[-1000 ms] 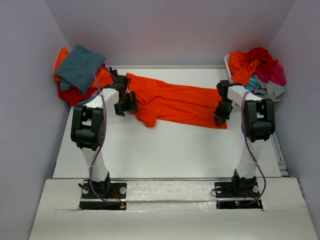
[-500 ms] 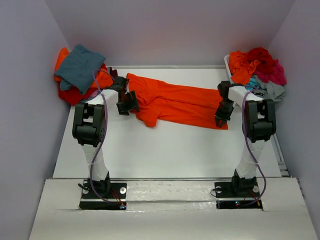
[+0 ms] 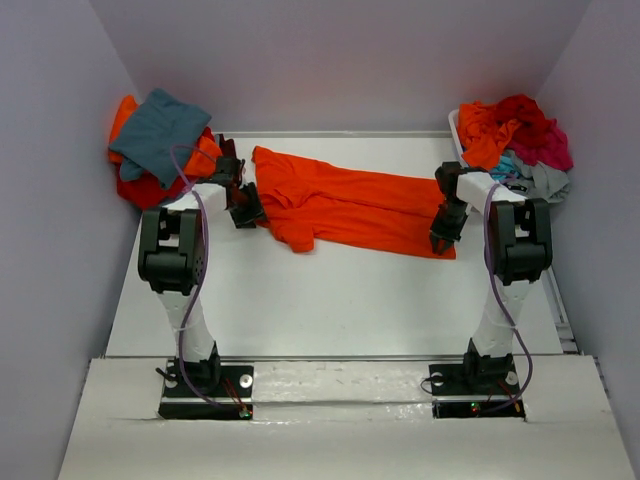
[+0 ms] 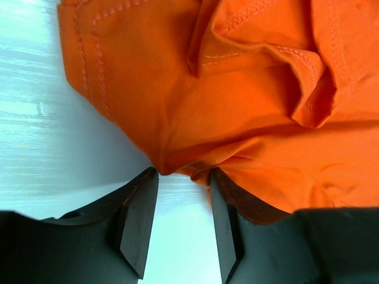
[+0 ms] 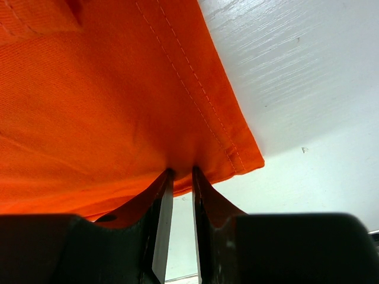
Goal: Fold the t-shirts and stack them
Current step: Fold the flattened tshirt in 1/3 of the way
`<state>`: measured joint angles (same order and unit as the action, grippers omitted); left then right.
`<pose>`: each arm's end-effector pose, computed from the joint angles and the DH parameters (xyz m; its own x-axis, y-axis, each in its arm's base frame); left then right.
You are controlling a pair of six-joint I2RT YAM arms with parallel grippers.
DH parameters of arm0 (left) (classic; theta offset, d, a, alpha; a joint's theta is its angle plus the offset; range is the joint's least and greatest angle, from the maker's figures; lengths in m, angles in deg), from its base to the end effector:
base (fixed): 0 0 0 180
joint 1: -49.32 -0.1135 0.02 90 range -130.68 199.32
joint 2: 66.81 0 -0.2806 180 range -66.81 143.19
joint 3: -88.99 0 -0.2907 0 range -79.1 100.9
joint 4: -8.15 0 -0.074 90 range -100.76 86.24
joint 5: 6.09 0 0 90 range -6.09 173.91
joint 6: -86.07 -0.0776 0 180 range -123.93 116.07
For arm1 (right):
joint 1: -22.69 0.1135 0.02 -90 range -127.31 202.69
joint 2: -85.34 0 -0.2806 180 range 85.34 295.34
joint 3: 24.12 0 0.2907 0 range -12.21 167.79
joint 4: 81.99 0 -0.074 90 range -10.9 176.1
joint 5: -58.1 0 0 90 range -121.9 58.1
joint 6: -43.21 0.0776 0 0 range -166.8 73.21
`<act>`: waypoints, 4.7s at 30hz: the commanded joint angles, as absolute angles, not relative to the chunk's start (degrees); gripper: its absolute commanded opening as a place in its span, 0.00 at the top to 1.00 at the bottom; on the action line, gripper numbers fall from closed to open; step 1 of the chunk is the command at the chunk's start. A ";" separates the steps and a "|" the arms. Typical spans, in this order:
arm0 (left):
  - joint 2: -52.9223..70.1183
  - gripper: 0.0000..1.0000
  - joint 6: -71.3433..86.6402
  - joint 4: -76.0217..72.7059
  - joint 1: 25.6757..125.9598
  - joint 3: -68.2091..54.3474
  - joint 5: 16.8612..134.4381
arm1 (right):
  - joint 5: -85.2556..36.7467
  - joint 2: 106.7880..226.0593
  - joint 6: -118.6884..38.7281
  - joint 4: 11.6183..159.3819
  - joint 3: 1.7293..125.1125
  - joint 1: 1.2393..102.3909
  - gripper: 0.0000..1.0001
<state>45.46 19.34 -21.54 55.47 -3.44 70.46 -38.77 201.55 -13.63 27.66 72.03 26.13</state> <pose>0.4728 -0.0691 0.1302 -0.8369 -0.2963 -0.4602 -0.0999 0.9094 -0.4038 0.4157 0.0157 0.1145 -0.8687 0.4918 -0.0594 0.4954 0.8624 -0.1040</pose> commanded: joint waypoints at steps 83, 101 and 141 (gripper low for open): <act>63.26 0.32 11.80 -46.65 58.37 29.87 82.23 | -42.09 201.27 -13.83 31.87 67.86 22.95 0.75; 80.49 0.27 11.10 -51.57 58.99 48.86 87.78 | -36.12 206.19 -16.38 36.52 70.22 22.95 0.76; 41.92 0.09 14.00 -43.23 63.47 11.72 79.69 | -34.27 194.59 -18.49 33.71 66.54 22.95 0.75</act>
